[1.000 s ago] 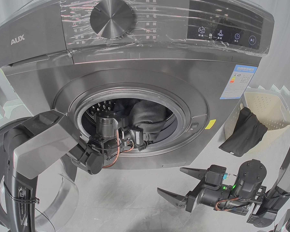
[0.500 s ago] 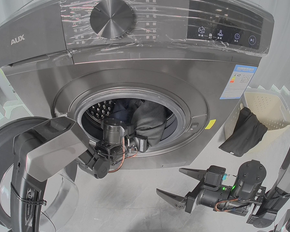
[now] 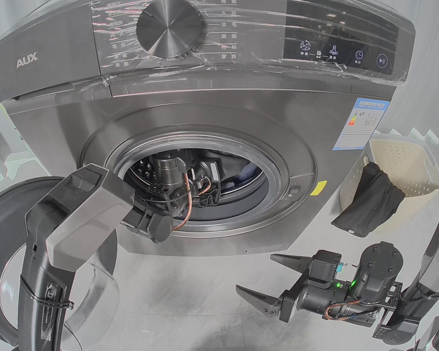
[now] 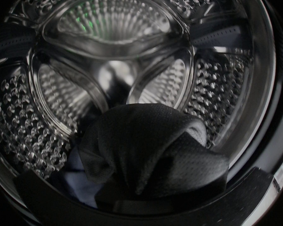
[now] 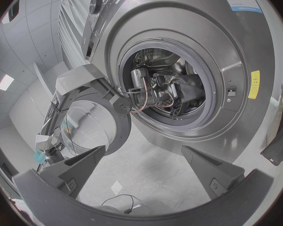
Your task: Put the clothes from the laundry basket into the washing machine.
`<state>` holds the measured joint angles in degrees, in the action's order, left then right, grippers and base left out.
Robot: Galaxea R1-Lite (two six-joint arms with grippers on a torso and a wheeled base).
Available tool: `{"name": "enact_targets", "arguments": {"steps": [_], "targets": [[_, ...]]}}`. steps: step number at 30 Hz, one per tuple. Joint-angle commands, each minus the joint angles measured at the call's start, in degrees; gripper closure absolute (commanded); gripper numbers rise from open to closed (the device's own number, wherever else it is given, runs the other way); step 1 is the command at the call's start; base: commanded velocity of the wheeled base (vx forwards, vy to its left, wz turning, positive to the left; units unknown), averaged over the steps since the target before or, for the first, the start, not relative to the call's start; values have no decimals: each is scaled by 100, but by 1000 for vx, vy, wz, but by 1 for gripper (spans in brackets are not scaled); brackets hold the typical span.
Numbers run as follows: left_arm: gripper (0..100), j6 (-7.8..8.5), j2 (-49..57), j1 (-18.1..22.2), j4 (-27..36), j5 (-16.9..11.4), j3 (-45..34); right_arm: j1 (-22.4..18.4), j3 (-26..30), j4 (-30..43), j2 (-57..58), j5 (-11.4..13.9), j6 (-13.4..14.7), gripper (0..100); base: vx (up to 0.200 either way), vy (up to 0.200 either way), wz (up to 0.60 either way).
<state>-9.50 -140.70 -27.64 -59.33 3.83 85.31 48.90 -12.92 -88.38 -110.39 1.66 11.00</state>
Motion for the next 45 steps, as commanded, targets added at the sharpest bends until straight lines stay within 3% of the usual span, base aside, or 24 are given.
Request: {"name": "enact_targets", "arguments": {"steps": [1, 5, 9, 17, 18, 25, 28, 30, 32, 39, 45], "targets": [[100, -35, -423, 92, -166, 303, 759, -3, -9, -4, 0, 1, -1, 0, 0, 0, 0], [100, -79, -519, 153, -79, 452, 1199, -3, -9, -4, 0, 1, -1, 0, 0, 0, 0], [100, -281, -739, 206, 36, 610, 1682, -3, -17, -4, -9, 1, -1, 0, 0, 0, 0], [100, -360, -1100, 127, 18, 646, 1620, -3, -26, -4, -36, 1, -1, 0, 0, 0, 0], [0, -369, -1100, 118, 27, 646, 1576, -3, -26, -4, -36, 1, -1, 0, 0, 0, 0], [0, -378, -968, 109, 27, 646, 1146, -3, -26, -4, -44, 10, -1, 0, 0, 0, 0], [0, -369, -502, 92, 80, 514, 408, -12, -26, -4, -53, 1, -1, 0, 0, 0, 0], [0, -369, 61, 57, 361, 197, -304, -12, -44, -4, -53, 10, -1, 0, 0, 0, 0], [0, -369, 377, 57, 519, 57, -603, -12, -53, -4, -53, 10, -1, 0, 0, 0, 0], [0, -281, 896, 4, 581, -49, -1298, -3, -70, -4, -62, 1, -1, 0, 0, 0, 0], [0, -175, 1194, -23, 545, -427, -1807, -3, -79, -4, -53, 1, -1, 0, 0, 0, 0]]}}
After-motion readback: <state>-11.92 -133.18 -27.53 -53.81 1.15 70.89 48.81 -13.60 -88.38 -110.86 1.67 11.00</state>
